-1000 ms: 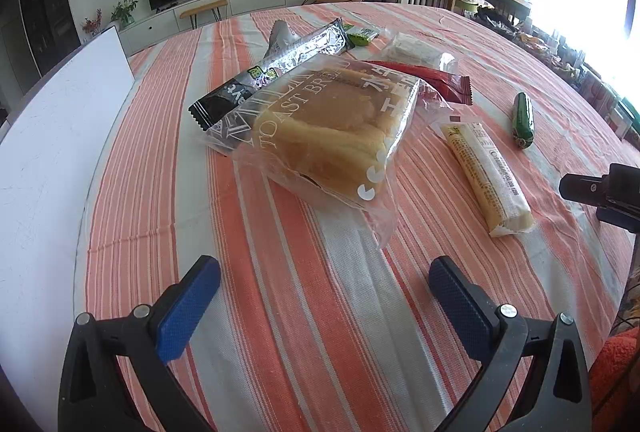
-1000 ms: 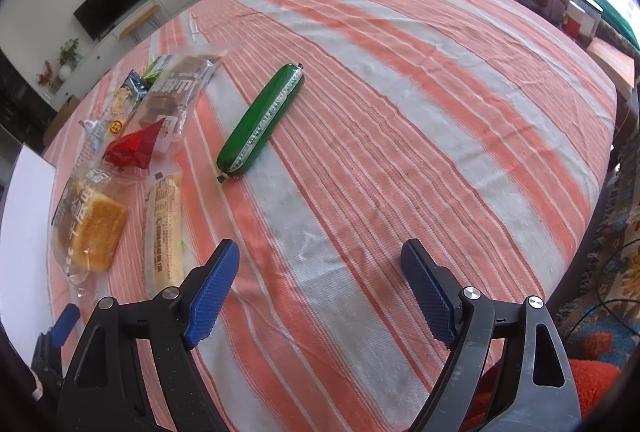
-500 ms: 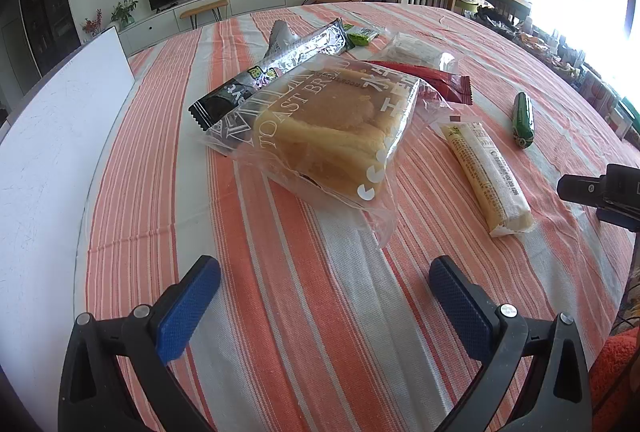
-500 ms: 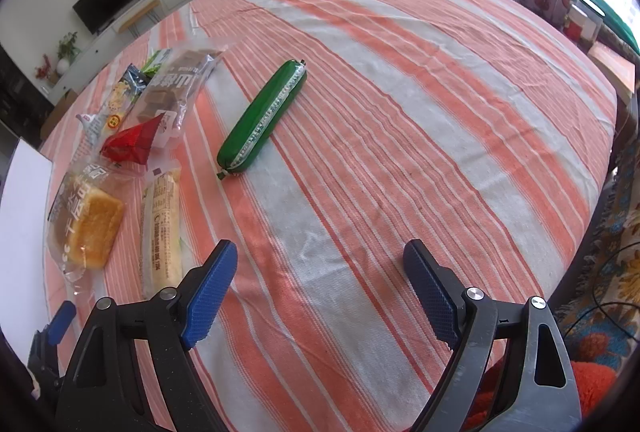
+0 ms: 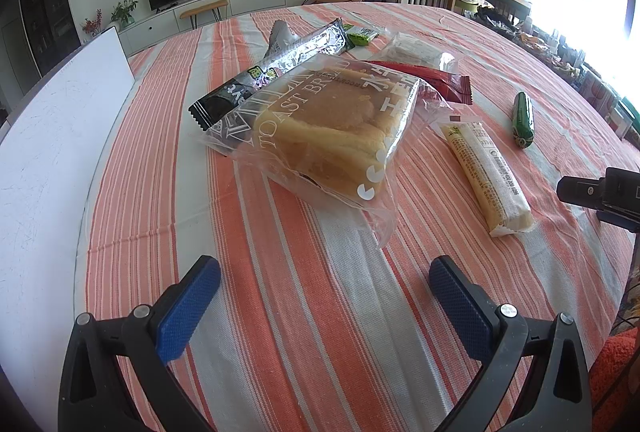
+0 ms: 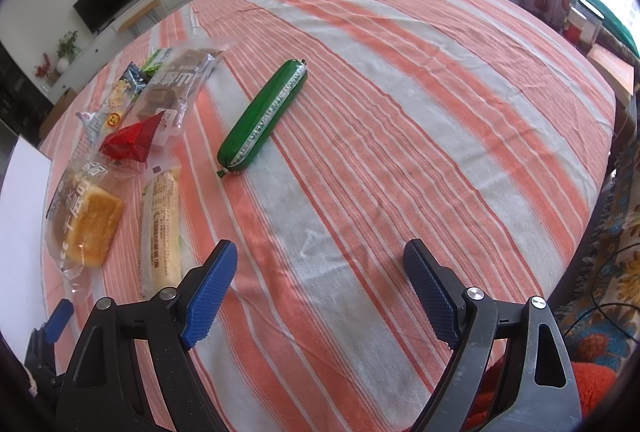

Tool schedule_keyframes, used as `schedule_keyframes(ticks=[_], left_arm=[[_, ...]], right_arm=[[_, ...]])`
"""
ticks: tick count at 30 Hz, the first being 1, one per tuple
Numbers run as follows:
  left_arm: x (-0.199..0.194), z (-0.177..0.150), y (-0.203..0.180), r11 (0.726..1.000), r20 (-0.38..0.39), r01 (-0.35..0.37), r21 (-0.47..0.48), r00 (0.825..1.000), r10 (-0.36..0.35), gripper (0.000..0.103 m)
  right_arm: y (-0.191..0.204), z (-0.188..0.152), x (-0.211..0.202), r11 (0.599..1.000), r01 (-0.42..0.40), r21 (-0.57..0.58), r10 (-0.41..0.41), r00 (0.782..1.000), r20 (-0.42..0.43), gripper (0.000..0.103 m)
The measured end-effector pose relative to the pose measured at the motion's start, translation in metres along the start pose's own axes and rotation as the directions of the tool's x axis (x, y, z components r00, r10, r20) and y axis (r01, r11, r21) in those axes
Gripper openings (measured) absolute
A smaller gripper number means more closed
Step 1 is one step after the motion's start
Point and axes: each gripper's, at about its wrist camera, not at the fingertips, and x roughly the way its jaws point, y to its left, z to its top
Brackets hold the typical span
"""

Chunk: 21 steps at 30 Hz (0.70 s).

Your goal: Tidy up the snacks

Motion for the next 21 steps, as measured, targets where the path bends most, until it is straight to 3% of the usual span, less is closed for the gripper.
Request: schedule_keyframes(ticks=[21], left_arm=[[0.0,-0.0002,0.0,1.0,0.001,0.0,0.0,1.0,0.0,0.103]], right_arm=[[0.0002,-0.0006,-0.001,1.0,-0.006,-0.01,0.006,1.0,-0.004,0.088]])
